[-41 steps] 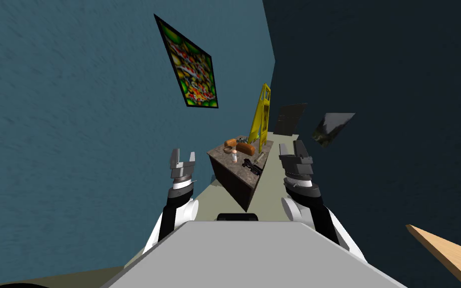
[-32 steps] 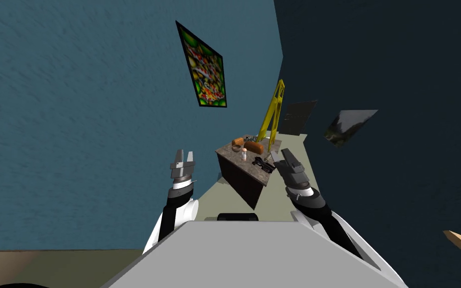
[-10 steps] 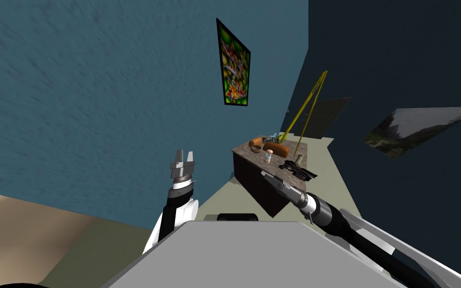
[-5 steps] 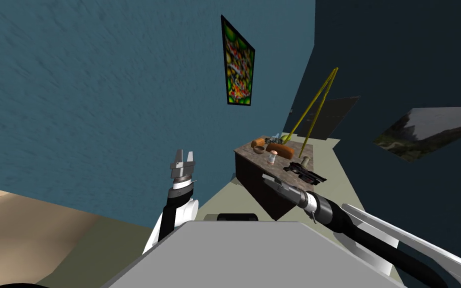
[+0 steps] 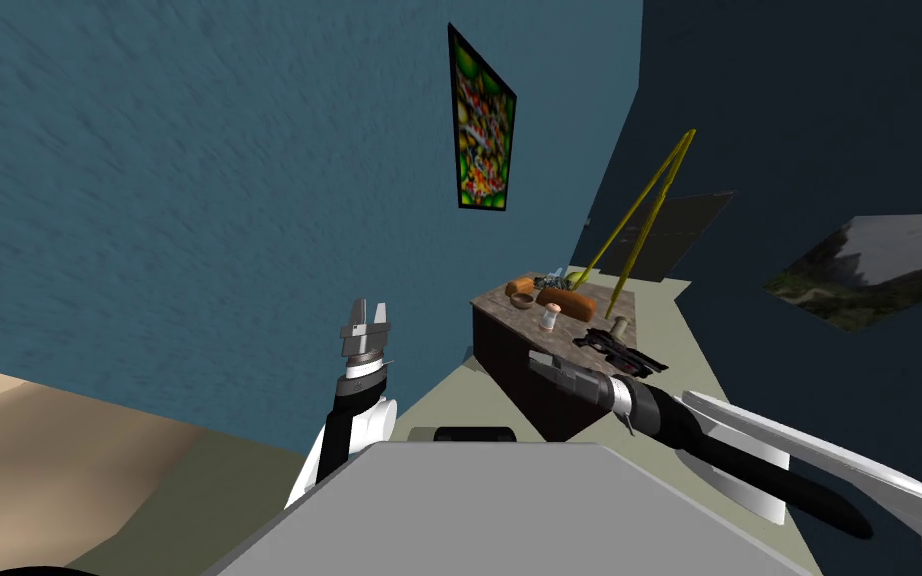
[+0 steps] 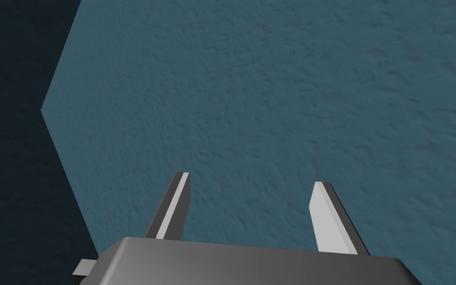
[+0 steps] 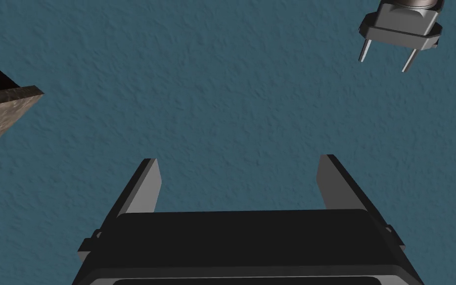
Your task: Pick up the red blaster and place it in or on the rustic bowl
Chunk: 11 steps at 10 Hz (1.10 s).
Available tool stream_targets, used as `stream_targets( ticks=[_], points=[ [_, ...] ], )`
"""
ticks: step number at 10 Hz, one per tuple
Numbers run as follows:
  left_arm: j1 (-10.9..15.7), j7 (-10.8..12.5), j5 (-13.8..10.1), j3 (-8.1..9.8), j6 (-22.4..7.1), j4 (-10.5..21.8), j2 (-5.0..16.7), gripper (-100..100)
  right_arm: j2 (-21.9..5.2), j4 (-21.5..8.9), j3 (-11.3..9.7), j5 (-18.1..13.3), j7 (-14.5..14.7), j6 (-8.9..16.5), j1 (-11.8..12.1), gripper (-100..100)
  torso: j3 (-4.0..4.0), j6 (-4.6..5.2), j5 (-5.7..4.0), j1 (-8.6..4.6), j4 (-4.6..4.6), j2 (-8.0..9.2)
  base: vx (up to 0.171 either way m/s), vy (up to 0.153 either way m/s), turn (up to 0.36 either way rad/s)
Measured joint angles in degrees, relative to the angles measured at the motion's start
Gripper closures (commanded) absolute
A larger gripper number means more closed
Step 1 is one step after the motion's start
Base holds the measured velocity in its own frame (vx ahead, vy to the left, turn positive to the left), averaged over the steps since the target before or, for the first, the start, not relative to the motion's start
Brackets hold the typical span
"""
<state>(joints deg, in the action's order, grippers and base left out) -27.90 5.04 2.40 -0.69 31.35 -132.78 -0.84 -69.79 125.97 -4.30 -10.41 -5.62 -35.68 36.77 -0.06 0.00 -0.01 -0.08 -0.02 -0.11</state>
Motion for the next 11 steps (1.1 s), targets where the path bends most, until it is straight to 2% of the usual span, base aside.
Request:
stream_targets(
  ticks=[2, 6, 7, 11],
  points=[
    [0.0, 0.0, 0.0, 0.0, 0.0, 0.0, 0.0, 0, -2.89, -0.55, 0.49, -0.35, -0.24, 0.27, 0.22, -100, 0.05, 0.03, 0.0, 0.01, 0.02, 0.09, 0.018, -0.011, 0.024],
    [0.0, 0.0, 0.0, 0.0, 0.0, 0.0, 0.0, 0, -9.72, -3.94, 1.26, -2.03, -1.52, 1.67, -1.44, -100, 0.01, 0.02, -0.02, -0.08, 0.0, 0.02, 0.026, -0.025, 0.03],
    [0.0, 0.0, 0.0, 0.0, 0.0, 0.0, 0.0, 0, -10.84, -4.0, 1.86, -2.0, -1.6, 1.63, -0.9, -100, 0.05, 0.04, -0.02, -0.03, 0.02, 0.09, 0.025, -0.031, 0.045],
    [0.0, 0.0, 0.0, 0.01, 0.0, 0.0, 0.0, 0, -17.61, -7.93, 3.13, -3.73, -2.96, 2.35, -1.84, -100, 0.01, 0.03, -0.04, -0.16, 0.0, 0.02, 0.033, -0.052, 0.045]
  ],
)
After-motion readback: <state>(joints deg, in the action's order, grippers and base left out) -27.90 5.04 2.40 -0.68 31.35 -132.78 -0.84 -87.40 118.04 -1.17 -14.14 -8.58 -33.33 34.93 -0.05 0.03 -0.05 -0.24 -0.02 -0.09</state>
